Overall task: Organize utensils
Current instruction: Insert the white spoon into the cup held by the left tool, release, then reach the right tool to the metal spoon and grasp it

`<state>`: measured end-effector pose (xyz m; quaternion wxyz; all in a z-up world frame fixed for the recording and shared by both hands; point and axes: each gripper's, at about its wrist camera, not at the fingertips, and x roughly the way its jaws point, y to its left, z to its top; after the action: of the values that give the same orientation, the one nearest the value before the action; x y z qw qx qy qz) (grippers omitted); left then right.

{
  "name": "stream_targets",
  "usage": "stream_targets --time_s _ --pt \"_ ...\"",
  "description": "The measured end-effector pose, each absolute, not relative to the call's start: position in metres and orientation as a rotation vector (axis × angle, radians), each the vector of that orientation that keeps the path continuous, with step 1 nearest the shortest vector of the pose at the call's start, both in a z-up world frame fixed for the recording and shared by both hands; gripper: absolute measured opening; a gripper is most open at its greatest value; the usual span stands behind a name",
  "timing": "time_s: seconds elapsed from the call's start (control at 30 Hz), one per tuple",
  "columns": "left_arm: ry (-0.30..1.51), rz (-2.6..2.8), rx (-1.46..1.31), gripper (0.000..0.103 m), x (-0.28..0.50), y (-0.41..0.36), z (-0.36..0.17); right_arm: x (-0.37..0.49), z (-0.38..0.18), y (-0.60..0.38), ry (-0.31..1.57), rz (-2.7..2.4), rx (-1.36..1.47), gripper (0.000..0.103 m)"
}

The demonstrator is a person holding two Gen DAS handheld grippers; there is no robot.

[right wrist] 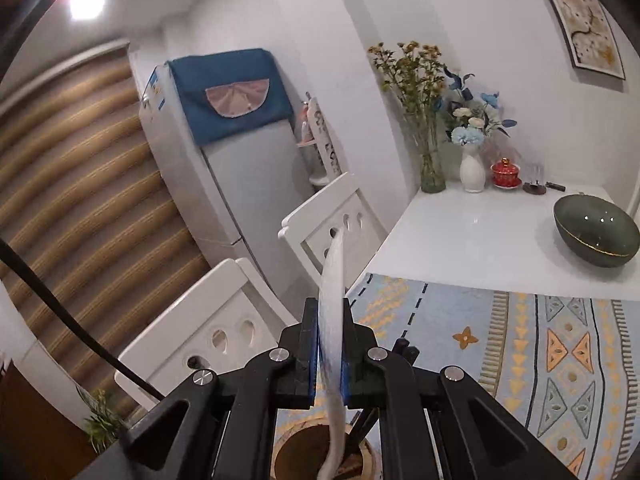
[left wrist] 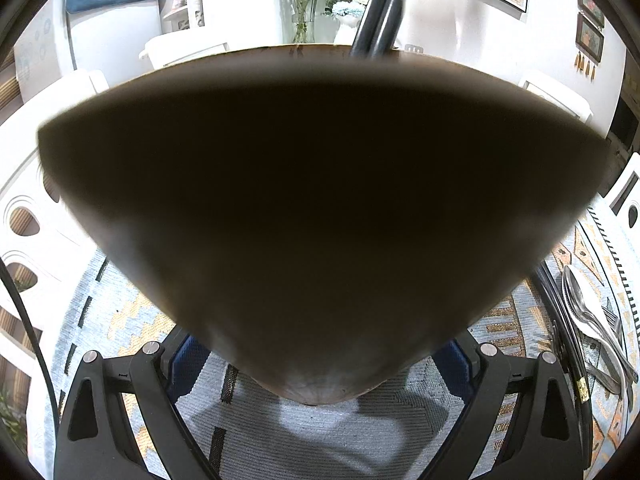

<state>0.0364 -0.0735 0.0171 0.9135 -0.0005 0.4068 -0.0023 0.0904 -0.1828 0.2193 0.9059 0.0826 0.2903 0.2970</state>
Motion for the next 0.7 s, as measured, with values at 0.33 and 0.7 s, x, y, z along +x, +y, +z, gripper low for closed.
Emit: stream_targets --time_s 0.33,0.7 --pt "0.84 -0.005 -0.001 0.096 0.038 -0.076 0.015 0.084 0.24 -0.216 0.602 0.603 0.248 0.035" --pt "0.841 -0.005 -0.001 0.096 0.04 -0.075 0.017 0.063 0.284 -0.3 0.536 0.506 0.34 0.056"
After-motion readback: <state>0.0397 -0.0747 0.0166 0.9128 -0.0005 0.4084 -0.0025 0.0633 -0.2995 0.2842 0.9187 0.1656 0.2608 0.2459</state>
